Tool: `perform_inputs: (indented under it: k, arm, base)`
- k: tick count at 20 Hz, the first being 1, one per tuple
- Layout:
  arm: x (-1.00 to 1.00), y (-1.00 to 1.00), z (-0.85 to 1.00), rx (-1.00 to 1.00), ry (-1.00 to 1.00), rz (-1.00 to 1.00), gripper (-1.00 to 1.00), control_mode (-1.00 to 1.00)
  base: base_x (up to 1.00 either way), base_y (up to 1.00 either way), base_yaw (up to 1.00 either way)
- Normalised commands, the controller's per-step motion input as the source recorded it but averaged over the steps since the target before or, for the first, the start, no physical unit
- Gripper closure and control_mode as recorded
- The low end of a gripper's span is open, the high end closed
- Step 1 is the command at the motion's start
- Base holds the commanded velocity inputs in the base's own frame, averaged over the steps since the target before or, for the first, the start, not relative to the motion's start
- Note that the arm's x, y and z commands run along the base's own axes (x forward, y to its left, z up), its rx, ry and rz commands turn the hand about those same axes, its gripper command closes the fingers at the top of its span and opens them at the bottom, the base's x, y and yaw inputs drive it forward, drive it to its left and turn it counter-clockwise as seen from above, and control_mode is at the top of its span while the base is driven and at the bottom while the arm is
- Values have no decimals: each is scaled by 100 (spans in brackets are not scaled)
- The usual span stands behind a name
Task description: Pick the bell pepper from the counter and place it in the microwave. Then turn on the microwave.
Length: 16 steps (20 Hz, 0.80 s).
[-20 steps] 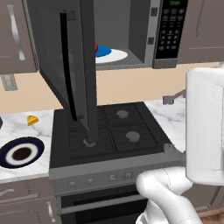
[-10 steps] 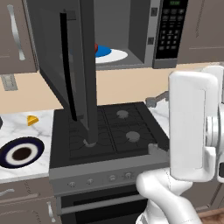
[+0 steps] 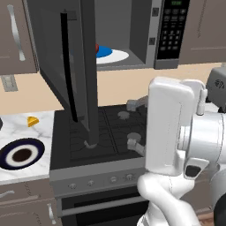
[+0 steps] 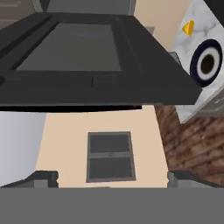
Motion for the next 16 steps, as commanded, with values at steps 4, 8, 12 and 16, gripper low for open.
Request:
perform_inputs:
  k: [4,8,12,16]
  arm:
    - [8,36,-5,0,-6,0,-100,-100]
    - [7,38,-2,0,-3,0,-100,-100]
    - [13,26,-3,1,0,-3,-100,-100]
    - [17,22,-3,5,0,-7,-100,-100]
  base:
    - [0,0,0]
    - [0,0,0]
    - [0,0,0]
    - [0,0,0]
